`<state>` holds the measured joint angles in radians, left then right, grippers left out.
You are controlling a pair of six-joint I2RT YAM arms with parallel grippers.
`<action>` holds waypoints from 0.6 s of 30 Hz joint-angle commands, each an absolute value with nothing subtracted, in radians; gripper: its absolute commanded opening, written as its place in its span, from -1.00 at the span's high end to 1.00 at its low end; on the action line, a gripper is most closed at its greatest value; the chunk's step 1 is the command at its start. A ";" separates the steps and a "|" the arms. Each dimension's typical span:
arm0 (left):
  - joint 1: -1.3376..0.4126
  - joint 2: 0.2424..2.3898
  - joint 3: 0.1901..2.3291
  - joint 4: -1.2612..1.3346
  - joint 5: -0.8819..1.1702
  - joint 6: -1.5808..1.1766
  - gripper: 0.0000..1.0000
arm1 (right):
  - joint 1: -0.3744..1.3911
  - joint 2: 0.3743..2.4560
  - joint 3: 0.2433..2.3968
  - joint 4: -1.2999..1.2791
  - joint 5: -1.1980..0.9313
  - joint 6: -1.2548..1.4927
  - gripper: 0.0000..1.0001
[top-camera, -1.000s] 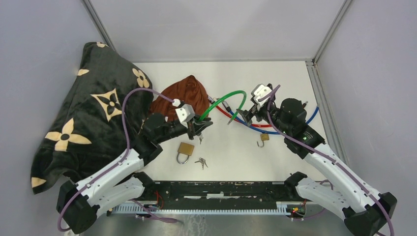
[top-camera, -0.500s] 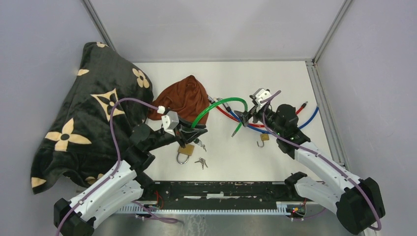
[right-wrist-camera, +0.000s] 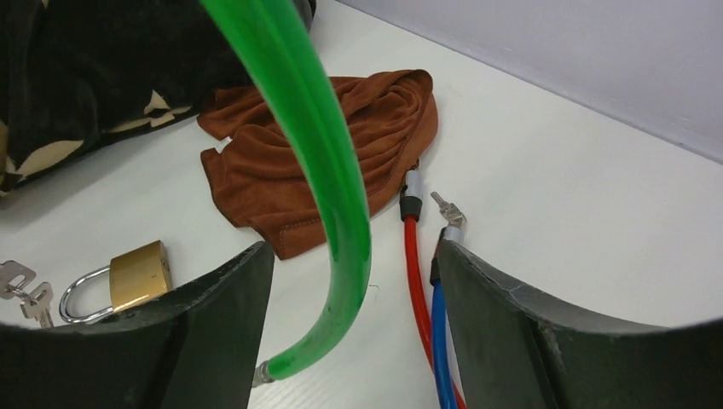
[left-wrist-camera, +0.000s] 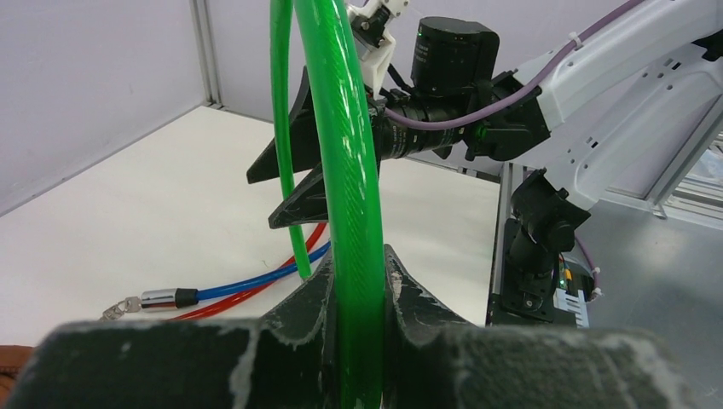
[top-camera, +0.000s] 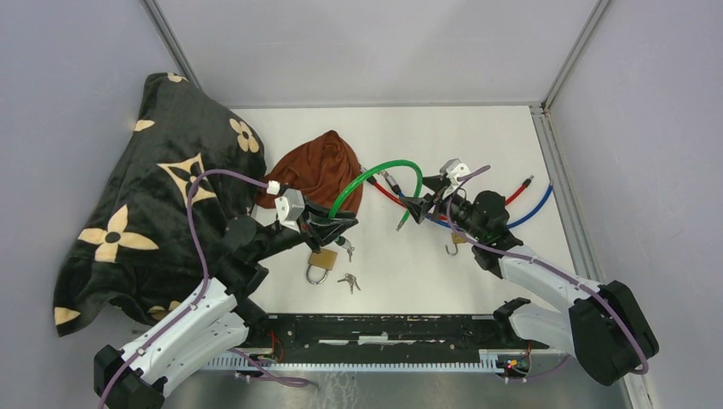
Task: Lock with the key
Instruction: Lock the lock.
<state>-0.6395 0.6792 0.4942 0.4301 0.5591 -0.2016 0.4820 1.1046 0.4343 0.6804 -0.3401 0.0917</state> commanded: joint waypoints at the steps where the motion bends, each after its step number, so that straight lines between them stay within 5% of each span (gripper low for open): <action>1: -0.635 0.673 0.514 0.559 0.548 -0.240 0.95 | 0.479 1.157 0.461 0.795 -0.368 0.158 -0.43; 4: -0.636 0.675 0.525 0.563 0.517 -0.260 0.95 | 0.477 1.191 0.473 0.797 -0.392 0.187 -0.01; 8: -0.616 0.674 0.523 0.558 0.472 -0.278 0.95 | 0.479 1.186 0.539 0.747 -0.489 0.226 1.00; 12: -0.598 0.667 0.434 0.496 0.328 -0.272 0.93 | 0.479 1.135 0.645 0.604 -0.509 0.224 1.00; 15: -0.591 0.662 0.346 0.465 0.260 -0.266 0.57 | 0.479 1.087 0.690 0.511 -0.490 0.195 1.00; 18: -0.591 0.670 0.285 0.464 0.247 -0.260 0.49 | 0.478 1.047 0.729 0.413 -0.477 0.151 1.00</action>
<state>-0.5980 0.6552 0.3531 0.4732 0.3485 -0.2470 0.4706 1.1191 0.6437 0.5049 -0.4465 0.1978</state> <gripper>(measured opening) 0.246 0.139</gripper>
